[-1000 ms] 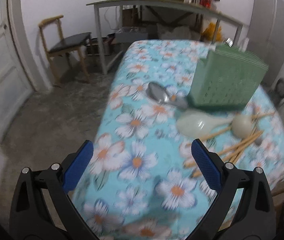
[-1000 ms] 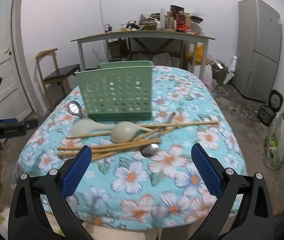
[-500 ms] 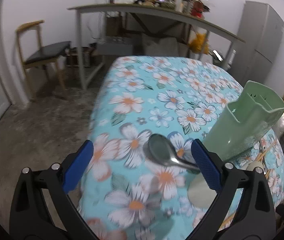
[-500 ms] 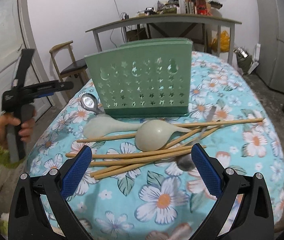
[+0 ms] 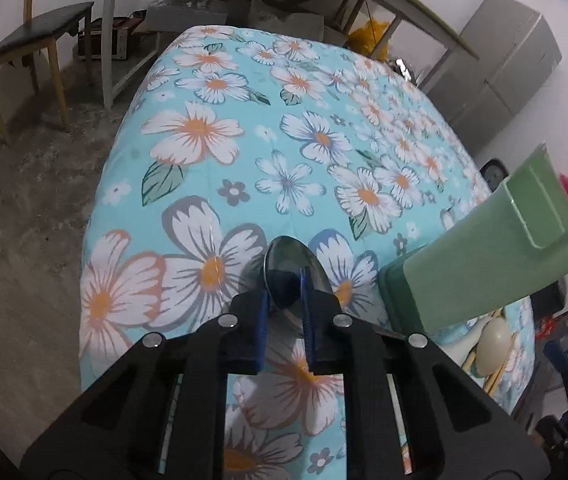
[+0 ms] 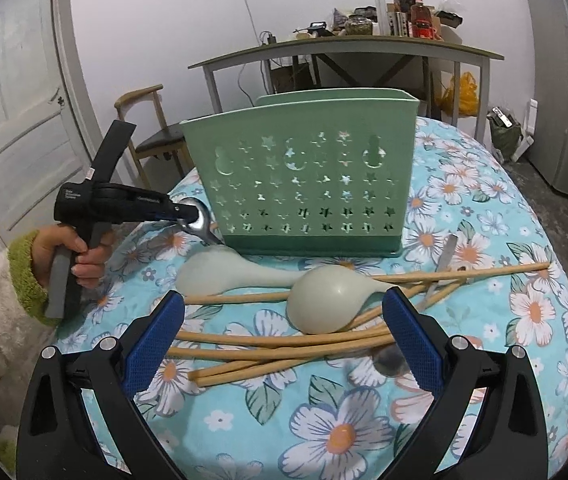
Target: Organize utensils
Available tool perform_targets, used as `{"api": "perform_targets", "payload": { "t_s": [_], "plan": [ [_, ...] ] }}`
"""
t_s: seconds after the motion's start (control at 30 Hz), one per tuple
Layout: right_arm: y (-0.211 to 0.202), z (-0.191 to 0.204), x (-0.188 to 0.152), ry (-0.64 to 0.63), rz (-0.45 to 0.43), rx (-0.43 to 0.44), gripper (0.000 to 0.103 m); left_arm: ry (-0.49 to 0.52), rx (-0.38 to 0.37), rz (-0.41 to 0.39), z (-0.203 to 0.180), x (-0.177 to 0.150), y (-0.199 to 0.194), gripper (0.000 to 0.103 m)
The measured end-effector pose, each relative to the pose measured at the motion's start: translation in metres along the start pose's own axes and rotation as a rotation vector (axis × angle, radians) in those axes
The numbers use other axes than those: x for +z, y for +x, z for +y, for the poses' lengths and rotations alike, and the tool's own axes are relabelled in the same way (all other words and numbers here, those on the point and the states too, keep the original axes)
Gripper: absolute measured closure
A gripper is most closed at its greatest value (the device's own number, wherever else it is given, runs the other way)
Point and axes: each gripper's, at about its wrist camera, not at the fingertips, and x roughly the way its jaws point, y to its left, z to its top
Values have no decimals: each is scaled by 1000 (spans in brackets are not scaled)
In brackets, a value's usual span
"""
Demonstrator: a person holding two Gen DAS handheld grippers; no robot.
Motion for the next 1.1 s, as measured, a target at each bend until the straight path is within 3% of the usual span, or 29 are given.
{"api": "perform_targets", "payload": {
  "t_s": [0.23,0.4,0.53,0.67,1.1],
  "plan": [
    [6,12,9,23,23,84,18,-67,-36,-39,9,-11,-22,97],
    [25,22,19,105,88,203,27,-46,33,-124,10,-24,-51,98],
    [51,26,25,178,170,248,34,-39,94,-168,15,-32,-65,97],
    [71,26,27,219,232,231,36,-40,129,-196,27,-38,-74,97],
    [115,35,25,226,429,131,36,-70,95,-217,48,-51,-79,96]
  ]
}}
